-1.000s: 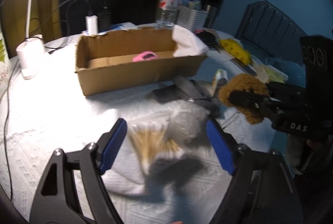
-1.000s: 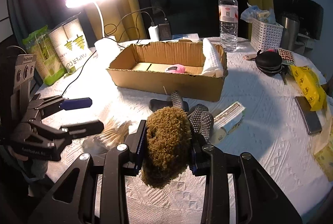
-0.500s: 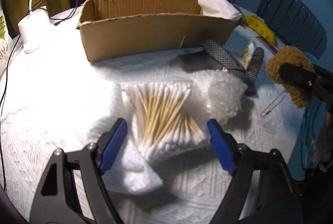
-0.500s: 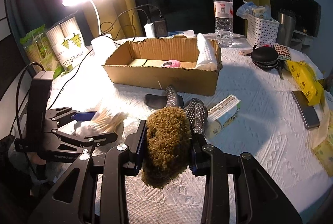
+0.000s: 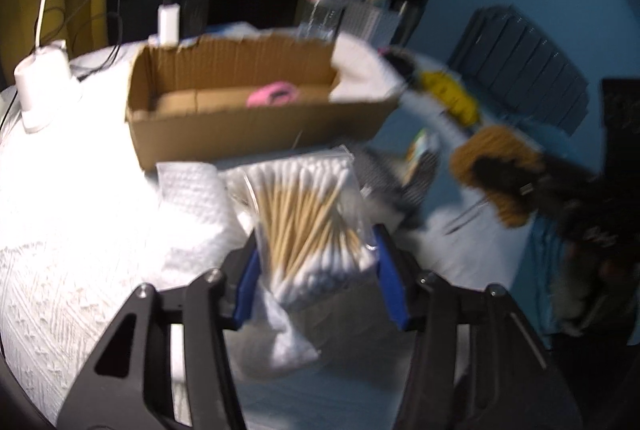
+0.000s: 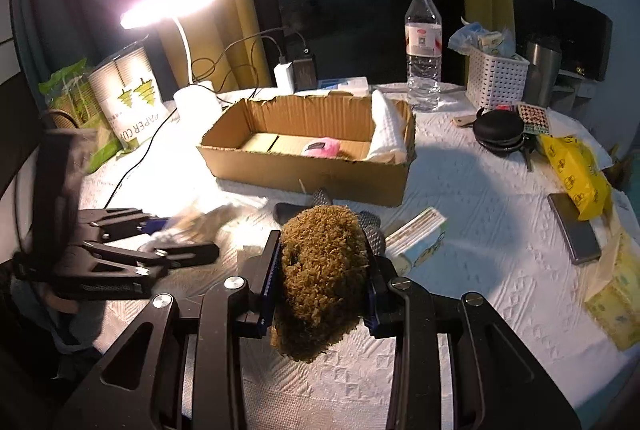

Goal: Organize soft objects
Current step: 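Carry the cotton swab bag with the left gripper while the right gripper carries the sponge ball toward the box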

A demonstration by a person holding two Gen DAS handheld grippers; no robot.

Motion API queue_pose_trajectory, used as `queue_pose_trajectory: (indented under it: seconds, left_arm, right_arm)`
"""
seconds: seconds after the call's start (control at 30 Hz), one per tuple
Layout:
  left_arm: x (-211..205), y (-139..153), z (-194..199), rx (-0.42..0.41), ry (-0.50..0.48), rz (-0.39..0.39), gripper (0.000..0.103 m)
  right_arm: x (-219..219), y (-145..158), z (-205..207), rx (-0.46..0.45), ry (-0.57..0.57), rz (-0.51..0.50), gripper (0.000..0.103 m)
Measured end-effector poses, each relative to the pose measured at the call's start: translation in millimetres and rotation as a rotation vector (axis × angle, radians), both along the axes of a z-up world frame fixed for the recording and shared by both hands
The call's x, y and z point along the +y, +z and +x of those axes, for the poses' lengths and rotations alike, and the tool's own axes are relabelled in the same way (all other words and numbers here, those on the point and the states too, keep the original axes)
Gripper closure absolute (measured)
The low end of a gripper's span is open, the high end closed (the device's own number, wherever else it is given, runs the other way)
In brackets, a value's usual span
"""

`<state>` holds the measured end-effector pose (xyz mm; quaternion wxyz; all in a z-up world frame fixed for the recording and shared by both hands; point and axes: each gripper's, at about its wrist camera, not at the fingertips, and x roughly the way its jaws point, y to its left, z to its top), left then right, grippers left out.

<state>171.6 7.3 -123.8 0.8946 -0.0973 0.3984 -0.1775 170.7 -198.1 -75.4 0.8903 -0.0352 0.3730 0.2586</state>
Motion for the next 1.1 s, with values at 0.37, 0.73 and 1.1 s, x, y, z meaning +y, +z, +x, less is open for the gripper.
queue_pose_trajectory:
  seconds: [0.37, 0.73, 1.1]
  left_arm:
    - [13, 30, 4, -0.085, -0.001, -0.105, 0.048]
    - [13, 47, 4, -0.15, -0.016, -0.04, 0.049]
    - [15, 57, 44, -0.205, 0.064, 0.131, 0.049]
  right_arm:
    - [4, 19, 13, -0.044, 0.015, 0.017, 0.067]
    - [12, 23, 27, -0.044, 0.027, 0.006, 0.067]
    - [16, 30, 60, -0.059, 0.021, 0.017, 0.067]
